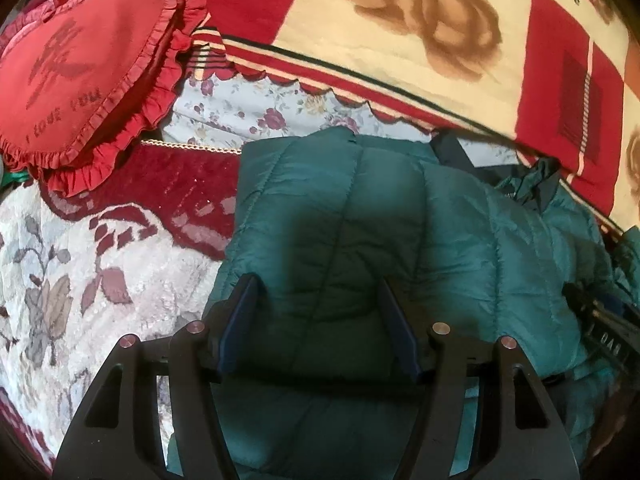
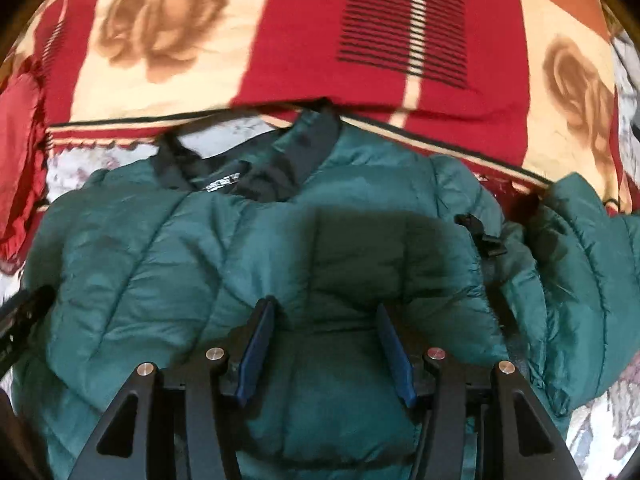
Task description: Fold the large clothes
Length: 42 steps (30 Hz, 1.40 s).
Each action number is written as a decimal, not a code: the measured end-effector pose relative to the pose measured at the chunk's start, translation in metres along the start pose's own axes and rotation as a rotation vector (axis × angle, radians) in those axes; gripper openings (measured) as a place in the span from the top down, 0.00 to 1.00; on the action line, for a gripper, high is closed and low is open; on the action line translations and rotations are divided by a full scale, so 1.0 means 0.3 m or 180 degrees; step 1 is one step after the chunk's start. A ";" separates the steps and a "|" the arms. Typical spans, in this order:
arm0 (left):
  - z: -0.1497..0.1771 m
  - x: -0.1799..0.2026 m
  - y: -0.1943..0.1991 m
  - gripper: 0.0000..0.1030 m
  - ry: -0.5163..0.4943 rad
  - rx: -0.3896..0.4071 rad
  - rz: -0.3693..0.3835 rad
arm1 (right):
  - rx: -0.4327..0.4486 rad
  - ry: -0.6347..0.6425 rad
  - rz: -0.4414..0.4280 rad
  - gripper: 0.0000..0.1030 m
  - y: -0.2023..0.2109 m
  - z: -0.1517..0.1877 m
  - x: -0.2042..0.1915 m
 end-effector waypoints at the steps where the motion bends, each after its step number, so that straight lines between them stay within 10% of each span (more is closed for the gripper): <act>1: 0.001 -0.001 -0.001 0.39 -0.0010 0.0001 -0.0012 | -0.0010 0.0014 0.0005 0.51 0.004 -0.001 0.001; 42: 0.042 -0.006 0.048 0.36 -0.0080 0.0056 -0.0069 | 0.0080 -0.0274 0.0065 0.43 0.213 0.144 0.196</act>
Point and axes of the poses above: each gripper's, at about its wrist camera, not at the fingertips, and y roughly against the way its jaws point, x to its right, z to its underside, the point moved 10 cm from there along -y, roughly the way its jaws point, and after that the axes turned 2 degrees about -z, right-handed, at the moved point
